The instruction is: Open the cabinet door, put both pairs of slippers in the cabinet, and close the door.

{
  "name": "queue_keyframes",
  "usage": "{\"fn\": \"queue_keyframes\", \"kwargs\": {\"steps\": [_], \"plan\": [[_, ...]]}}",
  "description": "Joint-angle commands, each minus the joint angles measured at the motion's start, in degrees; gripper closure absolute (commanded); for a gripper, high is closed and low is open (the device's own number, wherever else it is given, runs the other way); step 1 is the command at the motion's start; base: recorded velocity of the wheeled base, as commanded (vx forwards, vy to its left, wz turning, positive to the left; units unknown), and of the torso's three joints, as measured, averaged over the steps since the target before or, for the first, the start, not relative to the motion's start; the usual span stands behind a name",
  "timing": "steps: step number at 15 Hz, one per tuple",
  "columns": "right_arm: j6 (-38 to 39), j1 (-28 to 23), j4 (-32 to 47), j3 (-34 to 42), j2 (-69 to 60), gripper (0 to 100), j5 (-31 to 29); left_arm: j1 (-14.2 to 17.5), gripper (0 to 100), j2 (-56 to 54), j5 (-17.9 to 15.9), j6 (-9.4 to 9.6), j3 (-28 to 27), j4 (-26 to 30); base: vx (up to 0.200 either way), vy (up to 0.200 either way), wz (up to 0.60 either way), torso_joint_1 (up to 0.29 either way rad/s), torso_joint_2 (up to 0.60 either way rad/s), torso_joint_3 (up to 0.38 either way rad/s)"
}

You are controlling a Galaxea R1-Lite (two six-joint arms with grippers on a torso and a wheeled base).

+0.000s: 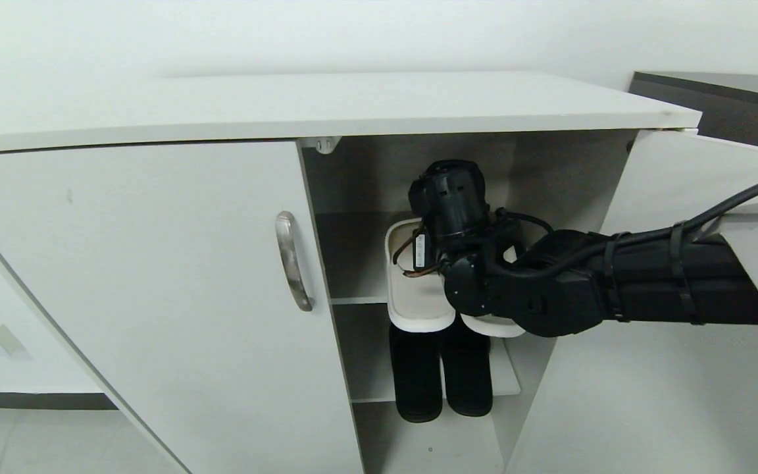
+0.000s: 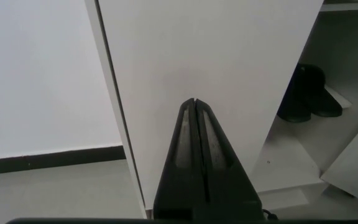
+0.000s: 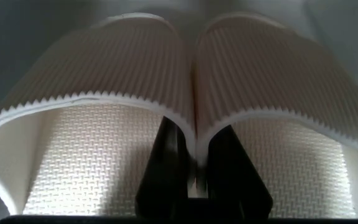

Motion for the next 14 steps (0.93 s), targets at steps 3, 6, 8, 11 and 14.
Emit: {"fn": "queue_keyframes", "kwargs": {"steps": [3,6,8,11,14], "plan": [[-1.74,-1.81,-0.08,-3.35,2.50,100,2.15,0.01,100,0.07,0.01,-0.09,0.01,-0.01,0.000,0.000,0.00,0.000,0.00,0.000],[-2.10,-2.95,-0.08,-5.28,4.26,100,2.33,0.01,100,0.07,0.01,-0.09,0.01,-0.01,0.000,0.000,0.00,0.000,0.00,0.000],[-2.10,-3.04,-0.08,-5.37,4.35,100,3.21,0.01,100,0.07,0.01,-0.09,0.01,-0.01,0.000,0.000,0.00,0.000,0.00,0.000],[-2.01,-2.95,0.01,-5.20,4.35,0,3.64,0.01,100,0.07,0.01,-0.09,0.01,-0.01,0.000,0.000,0.00,0.000,0.00,0.000],[-2.10,-2.69,-0.08,-3.79,3.82,0,3.56,0.01,100,0.07,0.01,-0.18,0.01,-0.01,0.000,0.000,0.00,0.000,0.00,0.000]]}}
